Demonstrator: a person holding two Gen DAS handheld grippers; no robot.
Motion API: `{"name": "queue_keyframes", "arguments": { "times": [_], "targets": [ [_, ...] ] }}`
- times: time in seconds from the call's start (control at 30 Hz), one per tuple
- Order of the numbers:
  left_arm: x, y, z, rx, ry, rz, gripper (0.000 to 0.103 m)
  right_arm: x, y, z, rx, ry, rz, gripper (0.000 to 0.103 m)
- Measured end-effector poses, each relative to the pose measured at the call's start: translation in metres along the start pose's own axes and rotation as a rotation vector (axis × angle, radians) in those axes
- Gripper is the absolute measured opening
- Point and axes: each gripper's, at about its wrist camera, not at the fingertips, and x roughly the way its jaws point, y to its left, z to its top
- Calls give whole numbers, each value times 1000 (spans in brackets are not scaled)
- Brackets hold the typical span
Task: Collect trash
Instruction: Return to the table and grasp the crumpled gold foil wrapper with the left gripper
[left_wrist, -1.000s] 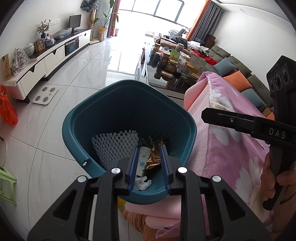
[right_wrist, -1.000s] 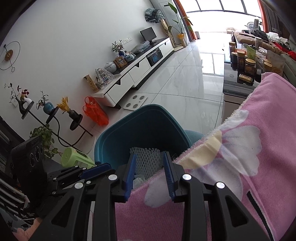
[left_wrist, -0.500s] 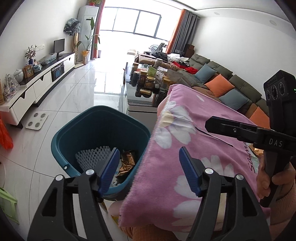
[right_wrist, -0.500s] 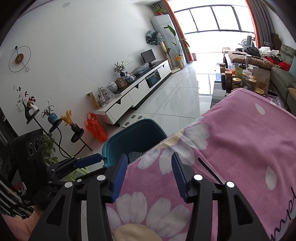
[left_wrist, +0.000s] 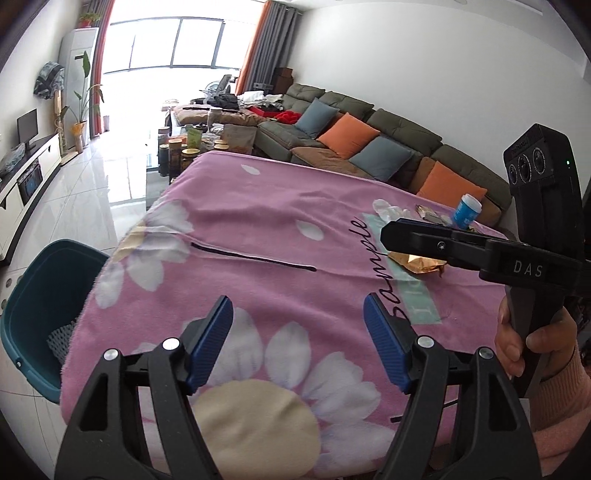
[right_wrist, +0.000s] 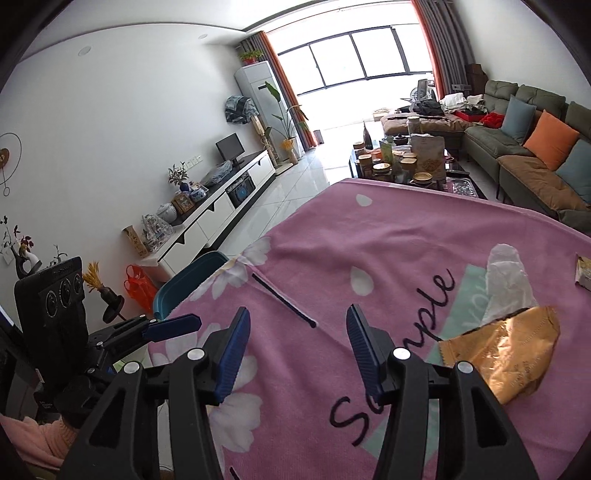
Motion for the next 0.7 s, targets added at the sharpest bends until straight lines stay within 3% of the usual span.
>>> {"name": "queue_keyframes", "arguments": {
  "times": [0.47, 0.7],
  "targets": [
    [82, -106, 26, 146, 99, -187, 72, -61, -92, -14, 168, -111, -170, 52],
    [116, -134, 40, 181, 145, -210, 71, -71, -118, -16, 215, -137, -181, 52]
  ]
}}
